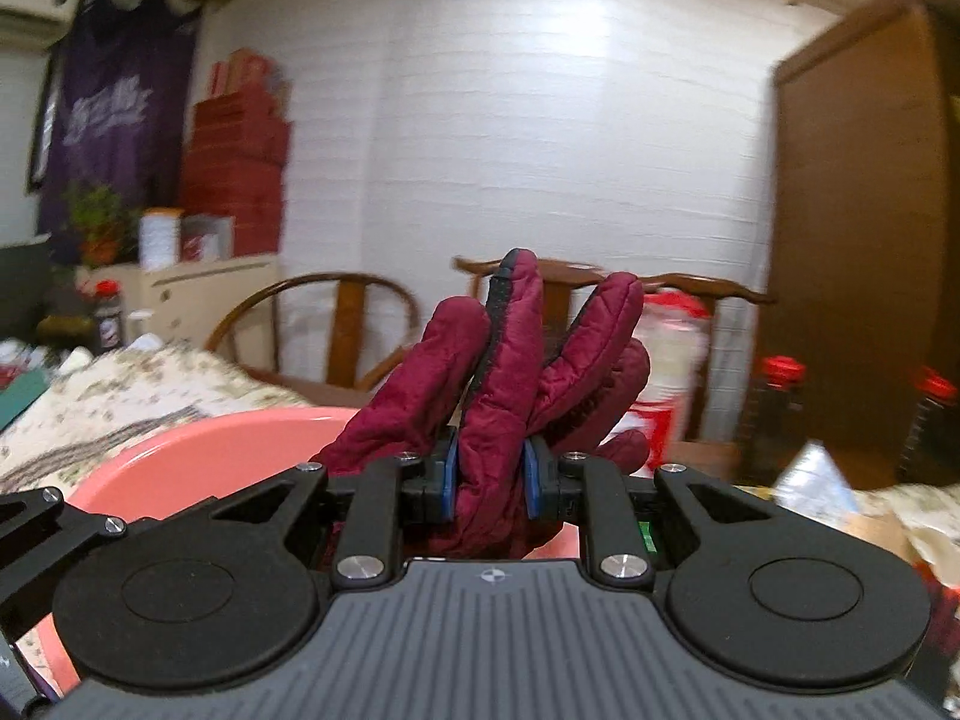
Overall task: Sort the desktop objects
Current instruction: 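Carry both maroon gloves over the pink basin and open both grippers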
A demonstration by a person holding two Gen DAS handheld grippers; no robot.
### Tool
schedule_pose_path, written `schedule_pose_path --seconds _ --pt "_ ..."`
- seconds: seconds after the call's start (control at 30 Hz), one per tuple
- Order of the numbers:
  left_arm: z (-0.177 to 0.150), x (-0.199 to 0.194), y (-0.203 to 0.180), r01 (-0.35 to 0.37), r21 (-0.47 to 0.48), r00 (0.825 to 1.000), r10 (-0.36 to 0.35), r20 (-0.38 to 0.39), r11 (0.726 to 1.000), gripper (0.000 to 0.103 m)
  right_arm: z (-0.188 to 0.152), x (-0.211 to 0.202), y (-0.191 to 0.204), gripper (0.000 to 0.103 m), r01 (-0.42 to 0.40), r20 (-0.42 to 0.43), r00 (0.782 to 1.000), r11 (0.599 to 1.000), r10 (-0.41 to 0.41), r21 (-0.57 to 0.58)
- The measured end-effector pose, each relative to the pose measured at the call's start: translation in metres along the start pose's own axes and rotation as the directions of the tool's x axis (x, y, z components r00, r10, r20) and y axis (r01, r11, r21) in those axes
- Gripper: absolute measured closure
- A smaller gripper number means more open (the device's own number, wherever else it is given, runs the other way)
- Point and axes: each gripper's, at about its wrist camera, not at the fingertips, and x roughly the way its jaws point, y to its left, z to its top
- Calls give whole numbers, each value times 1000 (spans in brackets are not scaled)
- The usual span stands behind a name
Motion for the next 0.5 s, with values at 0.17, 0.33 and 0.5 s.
schedule_pose_path --seconds 0.17,0.33,0.5 --pt "-13 16 26 -48 -17 996 47 -72 999 71 4 32 48 76 -34 -58 998 997 30 -70" --pt "-25 6 46 -138 -22 983 134 -123 990 27 -2 43 74 25 8 -98 995 992 -21 -129" --pt "-20 -10 57 -220 -48 974 216 -70 974 0 -9 32 71 11 65 -62 995 987 -75 -148"
